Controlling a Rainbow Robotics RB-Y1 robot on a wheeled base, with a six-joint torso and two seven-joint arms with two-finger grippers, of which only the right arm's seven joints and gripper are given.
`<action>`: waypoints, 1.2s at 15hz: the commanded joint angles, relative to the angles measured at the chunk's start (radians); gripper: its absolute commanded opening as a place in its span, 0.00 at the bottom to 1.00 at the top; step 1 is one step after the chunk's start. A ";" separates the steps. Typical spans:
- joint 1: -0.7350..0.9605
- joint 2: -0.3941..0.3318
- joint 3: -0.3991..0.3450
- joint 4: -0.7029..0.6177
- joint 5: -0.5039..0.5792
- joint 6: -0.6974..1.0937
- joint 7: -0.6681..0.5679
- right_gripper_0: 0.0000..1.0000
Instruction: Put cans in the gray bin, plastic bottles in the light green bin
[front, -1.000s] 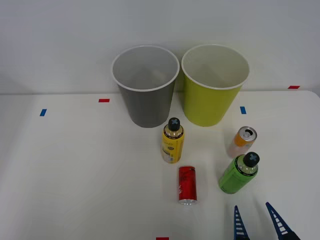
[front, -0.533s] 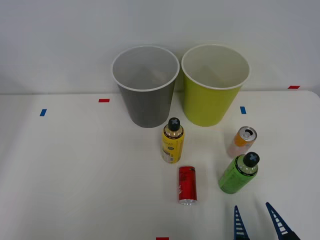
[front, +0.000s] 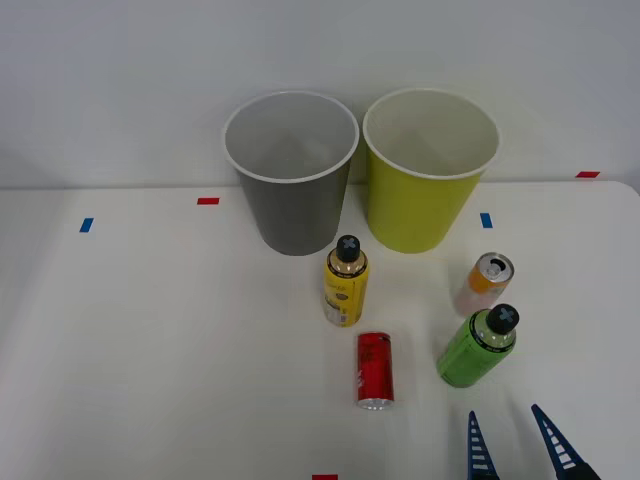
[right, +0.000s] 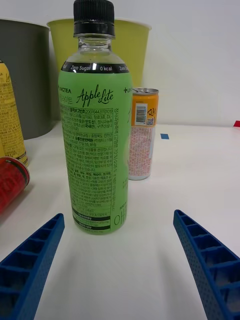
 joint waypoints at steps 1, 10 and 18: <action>0.000 0.000 0.000 0.000 0.000 0.000 0.000 0.75; 0.000 0.000 0.000 0.000 0.000 0.000 0.000 0.75; 0.000 0.000 0.000 0.000 0.000 0.000 0.000 0.75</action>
